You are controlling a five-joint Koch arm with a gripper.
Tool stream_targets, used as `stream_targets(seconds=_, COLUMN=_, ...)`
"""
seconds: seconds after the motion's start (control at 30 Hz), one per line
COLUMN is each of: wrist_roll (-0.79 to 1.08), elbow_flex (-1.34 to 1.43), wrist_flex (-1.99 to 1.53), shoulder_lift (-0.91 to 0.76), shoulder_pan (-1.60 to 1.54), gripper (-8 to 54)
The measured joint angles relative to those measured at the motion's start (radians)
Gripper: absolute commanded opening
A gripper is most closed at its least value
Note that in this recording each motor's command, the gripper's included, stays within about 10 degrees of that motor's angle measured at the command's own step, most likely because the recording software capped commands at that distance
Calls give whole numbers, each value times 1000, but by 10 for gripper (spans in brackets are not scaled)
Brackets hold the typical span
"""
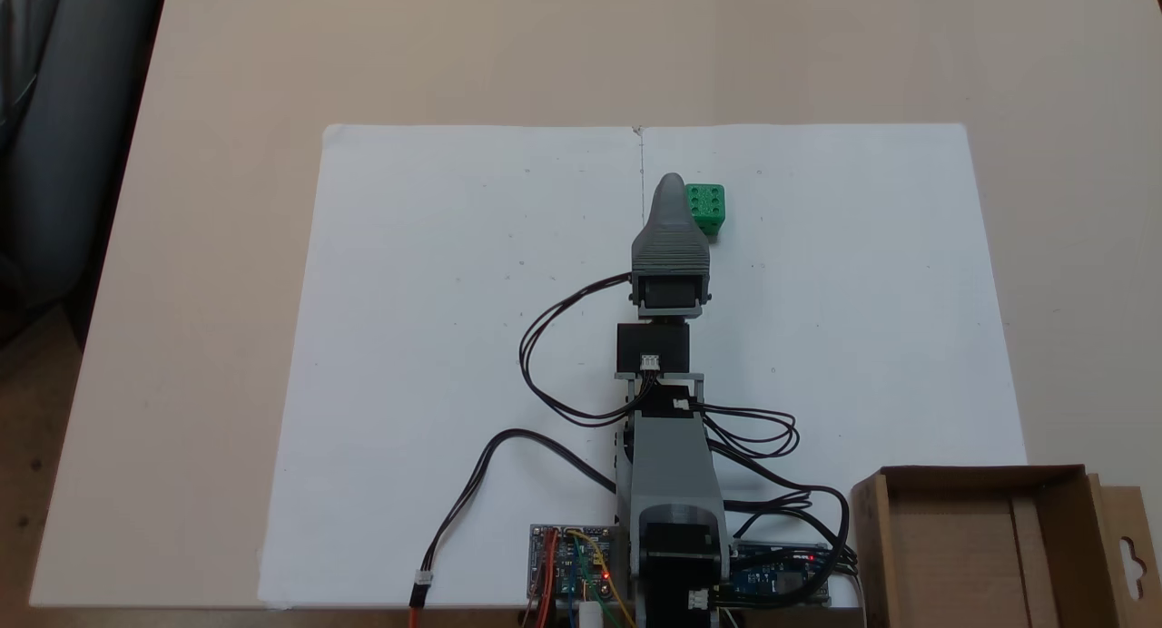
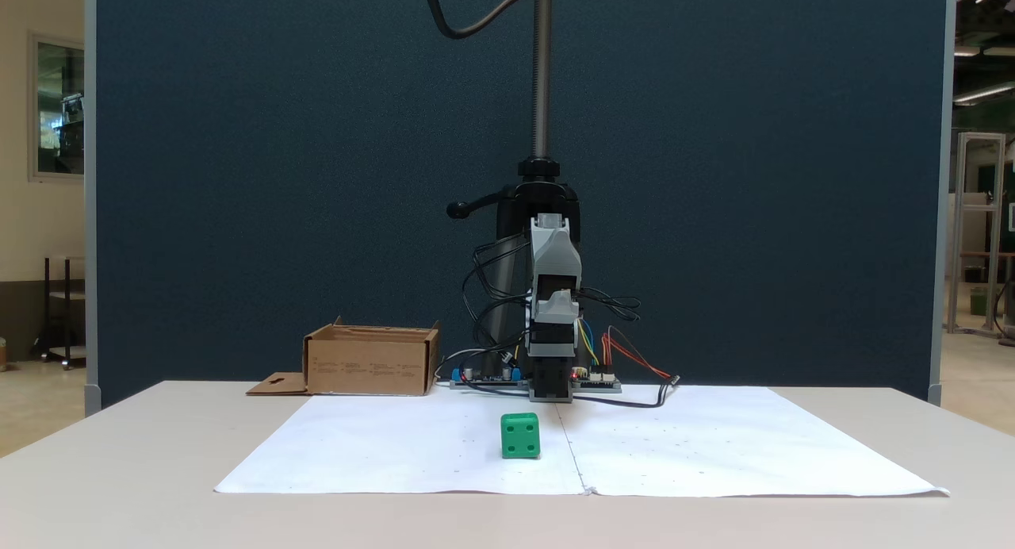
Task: Grasp a green dice and put it in the bin.
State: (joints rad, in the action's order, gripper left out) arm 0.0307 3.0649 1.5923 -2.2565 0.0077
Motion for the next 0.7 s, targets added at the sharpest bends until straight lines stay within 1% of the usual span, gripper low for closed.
stream_targets(seconds=0.03, wrist_roll=0, elbow_flex=0, wrist_flex=-17, shoulder_lift=0, shoulder_pan=8, gripper=453)
stream_targets(seconds=0.07, wrist_roll=0, elbow_flex=0, wrist_flex=-112, shoulder_lift=-2, shoulder_pan=14, gripper=453)
stream_targets(seconds=0.13, wrist_roll=0, elbow_flex=0, wrist_flex=-153, shoulder_lift=-2, shoulder_pan=17, gripper=453)
stream_targets(seconds=0.7, wrist_roll=0, elbow_flex=0, wrist_flex=-153, shoulder_lift=0, shoulder_pan=15, gripper=453)
